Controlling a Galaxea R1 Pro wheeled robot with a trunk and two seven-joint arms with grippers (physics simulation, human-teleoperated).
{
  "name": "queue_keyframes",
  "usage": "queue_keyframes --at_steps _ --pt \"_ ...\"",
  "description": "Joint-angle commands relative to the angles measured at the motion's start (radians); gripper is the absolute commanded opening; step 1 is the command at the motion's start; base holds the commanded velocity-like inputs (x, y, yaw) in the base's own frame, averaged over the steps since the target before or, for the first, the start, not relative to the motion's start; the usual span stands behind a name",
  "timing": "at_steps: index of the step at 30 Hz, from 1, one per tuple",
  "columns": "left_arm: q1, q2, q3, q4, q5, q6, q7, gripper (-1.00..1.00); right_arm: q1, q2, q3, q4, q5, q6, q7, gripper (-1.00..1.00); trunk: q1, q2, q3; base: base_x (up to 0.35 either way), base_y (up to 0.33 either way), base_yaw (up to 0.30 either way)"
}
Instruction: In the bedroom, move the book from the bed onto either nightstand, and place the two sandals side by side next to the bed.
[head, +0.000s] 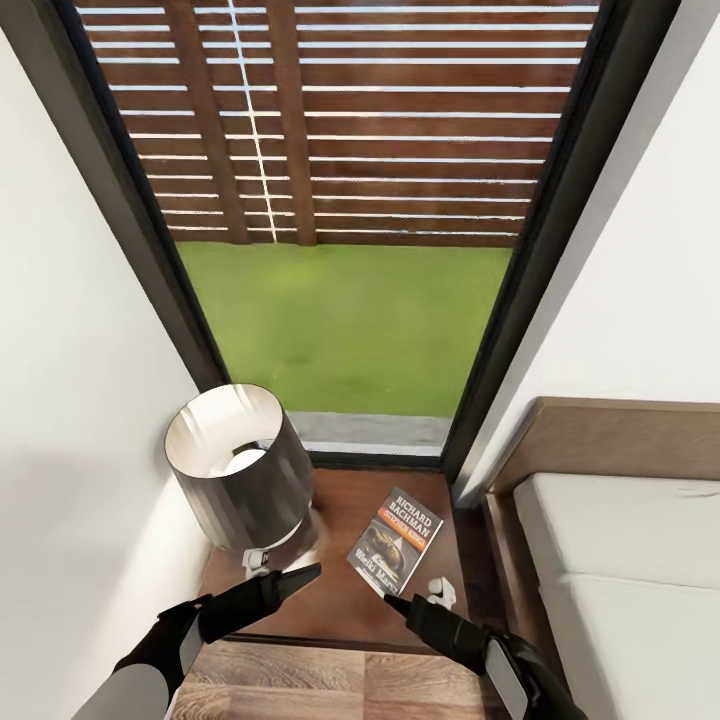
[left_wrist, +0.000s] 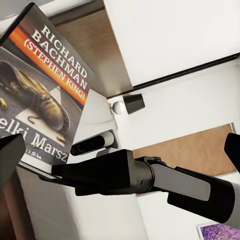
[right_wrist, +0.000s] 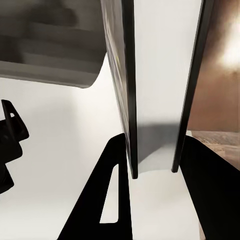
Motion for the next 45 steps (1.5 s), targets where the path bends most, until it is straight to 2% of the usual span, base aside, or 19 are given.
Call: queue_keyframes --at_steps 1,18,21,25,27,33,39,45 --pt "-0.001 -0.001 0.008 -0.002 -0.01 0.011 -0.006 1.0 -0.001 0.001 -0.005 0.0 -0.004 0.009 0.003 -1.0 0.004 -0.008 -0.004 0.0 0.0 0.0" --pt "0.0 -0.001 0.008 -0.001 -0.01 0.011 -0.006 1.0 0.0 0.002 -0.007 0.016 -0.027 0.021 0.0 -1.0 0.004 -0.008 -0.004 0.0 0.0 0.0" --pt "-0.001 -0.001 0.009 0.017 -0.011 0.011 -0.006 1.0 -0.001 0.002 -0.008 0.026 -0.058 0.021 0.0 -1.0 0.004 -0.008 -0.004 0.0 0.0 0.0" --pt "-0.001 -0.001 0.009 0.026 -0.012 0.011 -0.006 1.0 0.0 0.001 -0.008 0.099 -0.128 0.021 0.0 -1.0 0.004 -0.008 -0.004 0.0 0.0 0.0" --pt "-0.001 -0.001 0.009 0.027 -0.012 0.011 -0.006 1.0 0.0 0.0 -0.008 0.109 -0.144 0.021 0.0 -1.0 0.004 -0.008 -0.004 0.0 0.0 0.0" --pt "-0.001 0.0 0.009 0.028 -0.012 0.011 -0.006 1.0 -0.001 0.0 -0.008 0.113 -0.151 0.02 0.0 -1.0 0.004 -0.008 -0.004 0.0 0.0 0.0" --pt "-0.001 0.0 0.009 0.028 -0.012 0.011 -0.006 1.0 0.0 -0.001 -0.008 0.115 -0.151 0.02 0.0 -1.0 0.027 -0.05 -0.023 0.0 0.0 0.0" --pt "-0.001 0.0 0.009 0.028 -0.012 0.011 -0.006 1.0 -0.001 -0.001 -0.008 0.115 -0.151 0.019 0.0 -1.0 0.027 -0.05 -0.023 0.0 0.0 0.0"
